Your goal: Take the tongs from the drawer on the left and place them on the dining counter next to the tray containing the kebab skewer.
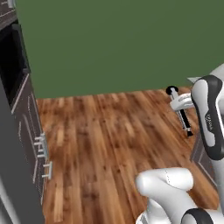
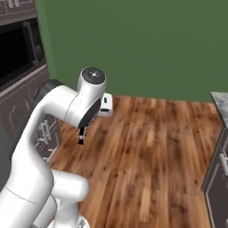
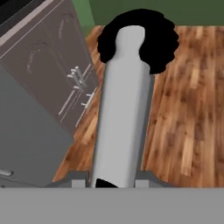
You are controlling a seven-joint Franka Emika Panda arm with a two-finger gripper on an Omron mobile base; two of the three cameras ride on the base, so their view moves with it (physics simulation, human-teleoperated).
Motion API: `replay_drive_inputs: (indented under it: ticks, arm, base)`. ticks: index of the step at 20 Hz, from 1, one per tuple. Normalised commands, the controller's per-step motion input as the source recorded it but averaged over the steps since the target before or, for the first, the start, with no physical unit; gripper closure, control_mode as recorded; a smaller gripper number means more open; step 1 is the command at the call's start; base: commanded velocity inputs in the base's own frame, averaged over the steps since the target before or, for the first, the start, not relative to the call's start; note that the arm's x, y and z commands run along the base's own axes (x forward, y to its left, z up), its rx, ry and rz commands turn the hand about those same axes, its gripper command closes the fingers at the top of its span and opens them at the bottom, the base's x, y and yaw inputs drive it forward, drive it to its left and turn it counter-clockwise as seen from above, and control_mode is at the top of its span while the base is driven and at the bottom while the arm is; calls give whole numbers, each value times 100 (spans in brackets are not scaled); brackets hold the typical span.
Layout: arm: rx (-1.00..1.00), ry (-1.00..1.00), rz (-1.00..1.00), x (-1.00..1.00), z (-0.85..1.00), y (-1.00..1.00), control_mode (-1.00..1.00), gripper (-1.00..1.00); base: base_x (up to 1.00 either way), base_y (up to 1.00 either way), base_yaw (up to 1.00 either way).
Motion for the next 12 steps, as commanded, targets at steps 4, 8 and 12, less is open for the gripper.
replay_drive_inputs:
  ticks: [4, 8, 12]
  arm:
    - [0, 0, 0, 0, 0, 0, 100, 100]
    - [0, 0, 0, 0, 0, 0, 100, 100]
    - [0, 0, 0, 0, 0, 0, 100, 100]
  base:
    - [100, -85, -4]
    - [100, -55, -2]
    - [100, 15, 0]
